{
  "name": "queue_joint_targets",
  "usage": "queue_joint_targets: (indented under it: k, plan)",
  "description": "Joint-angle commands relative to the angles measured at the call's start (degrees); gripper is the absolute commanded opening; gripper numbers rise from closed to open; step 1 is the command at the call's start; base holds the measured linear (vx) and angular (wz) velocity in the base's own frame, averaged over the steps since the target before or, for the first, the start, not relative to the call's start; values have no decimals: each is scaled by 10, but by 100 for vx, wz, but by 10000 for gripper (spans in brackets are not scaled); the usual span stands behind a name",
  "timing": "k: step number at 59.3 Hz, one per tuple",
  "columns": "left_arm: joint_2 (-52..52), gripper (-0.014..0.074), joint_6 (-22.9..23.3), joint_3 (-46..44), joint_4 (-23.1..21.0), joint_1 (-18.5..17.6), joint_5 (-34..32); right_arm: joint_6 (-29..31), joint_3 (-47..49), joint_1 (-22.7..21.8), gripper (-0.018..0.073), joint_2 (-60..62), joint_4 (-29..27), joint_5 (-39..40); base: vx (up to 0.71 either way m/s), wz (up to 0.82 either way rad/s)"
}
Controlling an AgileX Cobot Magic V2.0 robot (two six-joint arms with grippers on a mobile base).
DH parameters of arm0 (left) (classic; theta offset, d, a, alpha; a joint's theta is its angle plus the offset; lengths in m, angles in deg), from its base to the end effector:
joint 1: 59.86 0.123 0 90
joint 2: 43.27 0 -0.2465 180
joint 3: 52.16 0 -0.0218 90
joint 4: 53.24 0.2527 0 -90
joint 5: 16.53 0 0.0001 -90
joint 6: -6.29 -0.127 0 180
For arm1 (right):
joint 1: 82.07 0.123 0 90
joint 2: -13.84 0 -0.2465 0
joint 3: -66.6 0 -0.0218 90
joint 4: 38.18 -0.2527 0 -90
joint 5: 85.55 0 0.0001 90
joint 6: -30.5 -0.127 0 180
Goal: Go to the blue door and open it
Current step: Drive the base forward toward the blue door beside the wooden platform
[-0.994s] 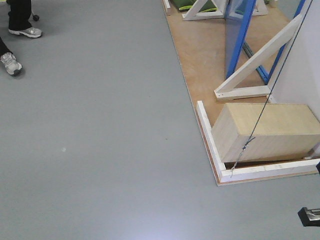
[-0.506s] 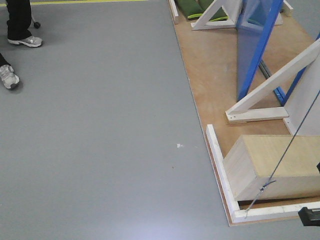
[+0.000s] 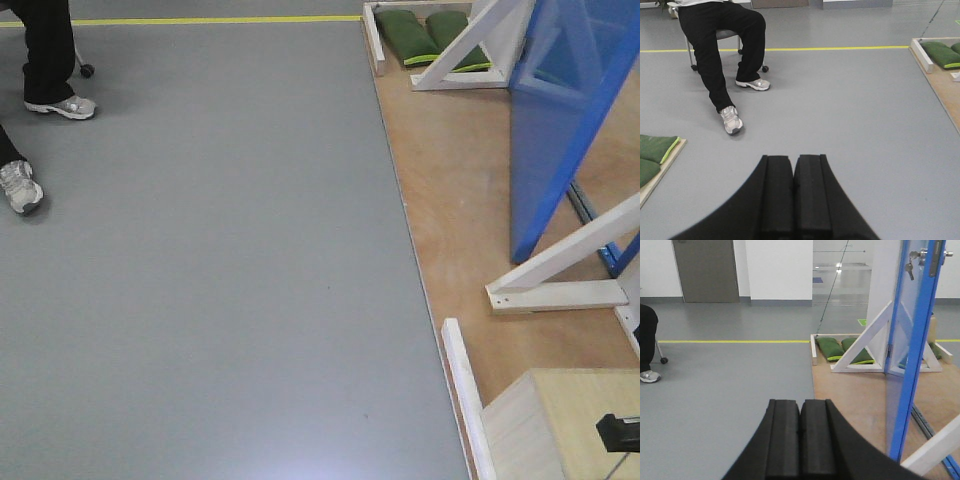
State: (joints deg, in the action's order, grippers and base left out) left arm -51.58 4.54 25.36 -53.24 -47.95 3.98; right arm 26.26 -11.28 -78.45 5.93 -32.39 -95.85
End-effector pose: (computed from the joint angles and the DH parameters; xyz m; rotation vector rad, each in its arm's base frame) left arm 0.1256 0.0265 0.1629 -0.1646 1.8519 0.1656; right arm 0.1324 0.0061 0.1838 -0.0607 1.6751 0.0133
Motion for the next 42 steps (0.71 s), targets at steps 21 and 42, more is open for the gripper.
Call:
queue_joint_targets:
  k: [21,42]
  plan:
    - [9,70,2,3,0,-4,-44,3,-9,-2,2,5,1,48,45,5]
    - [9,70,2,3,0,-4,-45,3,-9,-12,2,5,1,48,42,-5]
